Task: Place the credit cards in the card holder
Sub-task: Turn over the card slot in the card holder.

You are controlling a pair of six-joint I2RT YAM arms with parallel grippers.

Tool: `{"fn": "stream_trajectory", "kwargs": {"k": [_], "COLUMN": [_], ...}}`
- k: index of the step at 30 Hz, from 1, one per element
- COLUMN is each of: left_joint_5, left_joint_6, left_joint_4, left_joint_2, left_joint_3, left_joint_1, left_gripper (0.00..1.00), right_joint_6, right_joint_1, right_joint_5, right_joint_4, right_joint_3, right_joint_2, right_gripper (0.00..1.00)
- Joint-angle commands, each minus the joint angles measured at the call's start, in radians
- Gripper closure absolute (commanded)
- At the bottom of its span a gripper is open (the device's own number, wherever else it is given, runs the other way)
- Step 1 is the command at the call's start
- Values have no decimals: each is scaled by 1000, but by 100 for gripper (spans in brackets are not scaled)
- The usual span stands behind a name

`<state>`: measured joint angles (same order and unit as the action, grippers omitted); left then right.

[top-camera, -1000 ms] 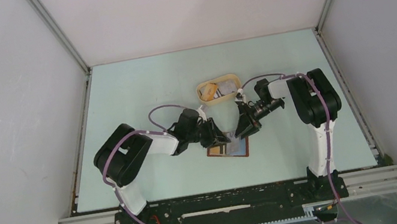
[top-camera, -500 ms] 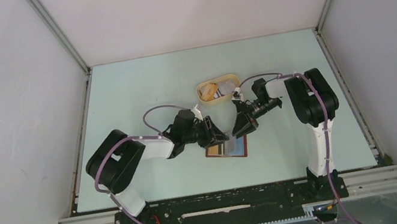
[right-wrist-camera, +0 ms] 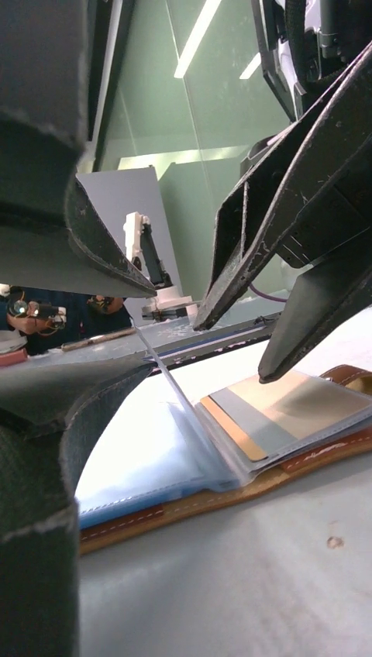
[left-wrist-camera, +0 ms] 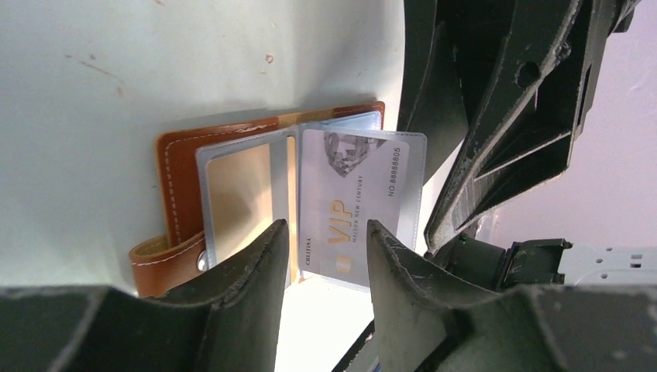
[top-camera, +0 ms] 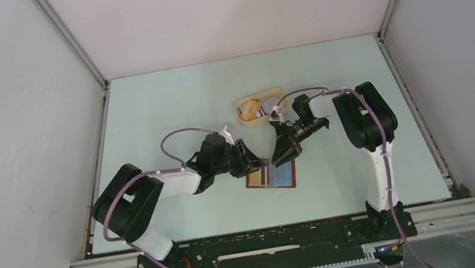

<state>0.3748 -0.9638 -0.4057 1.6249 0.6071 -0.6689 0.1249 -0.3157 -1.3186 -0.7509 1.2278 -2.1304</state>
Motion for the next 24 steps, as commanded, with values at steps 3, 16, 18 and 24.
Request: {"fn": "stream_trajectory", "kwargs": {"k": [3,16,18,24], "left_joint_5": [-29,9,10,32], "left_joint_6": [7,-15,-23,-54], "left_joint_4": [-1,-46,-57,-118], "left_joint_2": [-48,-13,-14,2], "left_joint_3": [-17,-17,-24,-50], "left_joint_1": [18,27,32,47], "left_gripper": [53,50,50,49], "right_joint_6": [-19,-19,-10,12], "right_joint_1": [-32,-54,-58,-73], "right_joint_5": [-19,-36,-40,-50], "right_joint_4": [10,7,-5,-29], "right_joint_3": [45,63,72,89], "right_joint_2": [-8,-26,-32,-38], "right_gripper": [57,57,57,55]}}
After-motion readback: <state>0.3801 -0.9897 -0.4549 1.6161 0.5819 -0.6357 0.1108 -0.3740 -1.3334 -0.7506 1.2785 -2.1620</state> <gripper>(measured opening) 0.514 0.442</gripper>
